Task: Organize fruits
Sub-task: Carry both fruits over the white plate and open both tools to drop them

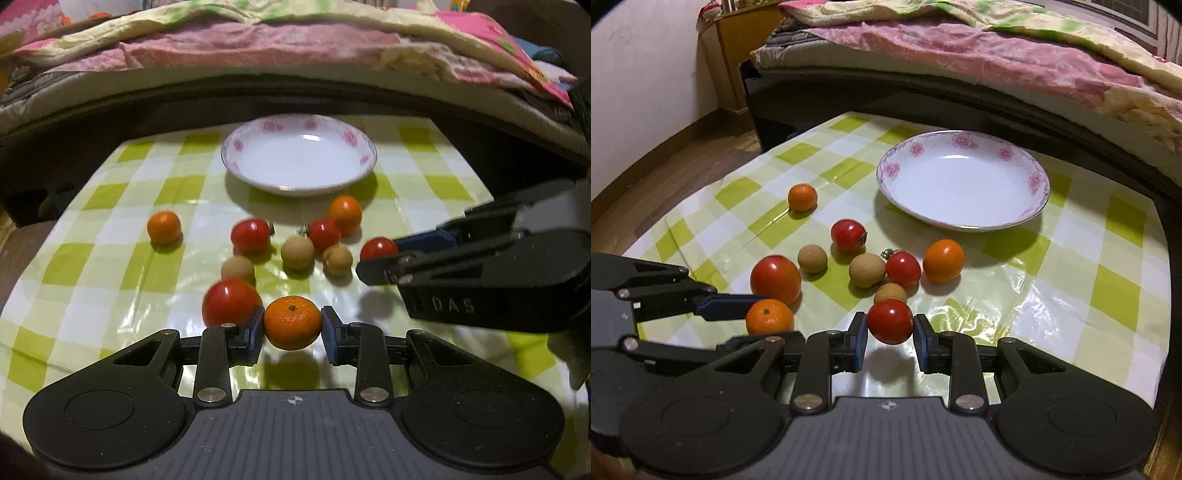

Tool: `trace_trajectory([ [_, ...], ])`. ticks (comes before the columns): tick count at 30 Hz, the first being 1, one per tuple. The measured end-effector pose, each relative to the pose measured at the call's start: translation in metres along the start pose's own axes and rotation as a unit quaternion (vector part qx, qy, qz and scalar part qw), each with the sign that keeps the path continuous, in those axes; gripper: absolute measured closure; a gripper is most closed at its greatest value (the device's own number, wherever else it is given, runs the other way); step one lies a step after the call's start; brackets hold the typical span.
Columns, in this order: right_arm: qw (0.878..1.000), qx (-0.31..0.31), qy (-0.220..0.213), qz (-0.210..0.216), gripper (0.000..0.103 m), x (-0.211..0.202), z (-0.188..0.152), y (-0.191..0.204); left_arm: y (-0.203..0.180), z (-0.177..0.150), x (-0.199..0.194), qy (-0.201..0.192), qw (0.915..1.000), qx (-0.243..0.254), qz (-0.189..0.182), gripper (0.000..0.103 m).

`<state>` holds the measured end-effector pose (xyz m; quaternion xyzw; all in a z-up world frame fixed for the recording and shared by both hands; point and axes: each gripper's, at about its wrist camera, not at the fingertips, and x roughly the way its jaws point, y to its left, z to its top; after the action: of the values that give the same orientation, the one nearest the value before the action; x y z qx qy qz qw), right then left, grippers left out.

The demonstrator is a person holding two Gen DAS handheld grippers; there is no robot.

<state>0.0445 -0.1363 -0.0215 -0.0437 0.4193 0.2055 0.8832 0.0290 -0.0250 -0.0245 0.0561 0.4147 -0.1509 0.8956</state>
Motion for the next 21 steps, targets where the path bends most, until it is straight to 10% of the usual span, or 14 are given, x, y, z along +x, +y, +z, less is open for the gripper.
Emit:
trace_trajectory([
  [21,0.998,0.04,-0.039,-0.039,0.073,0.026,0.063,-0.05,0.012,0.085,0.053,-0.041,0.9991,-0.008,0.006,0.063],
])
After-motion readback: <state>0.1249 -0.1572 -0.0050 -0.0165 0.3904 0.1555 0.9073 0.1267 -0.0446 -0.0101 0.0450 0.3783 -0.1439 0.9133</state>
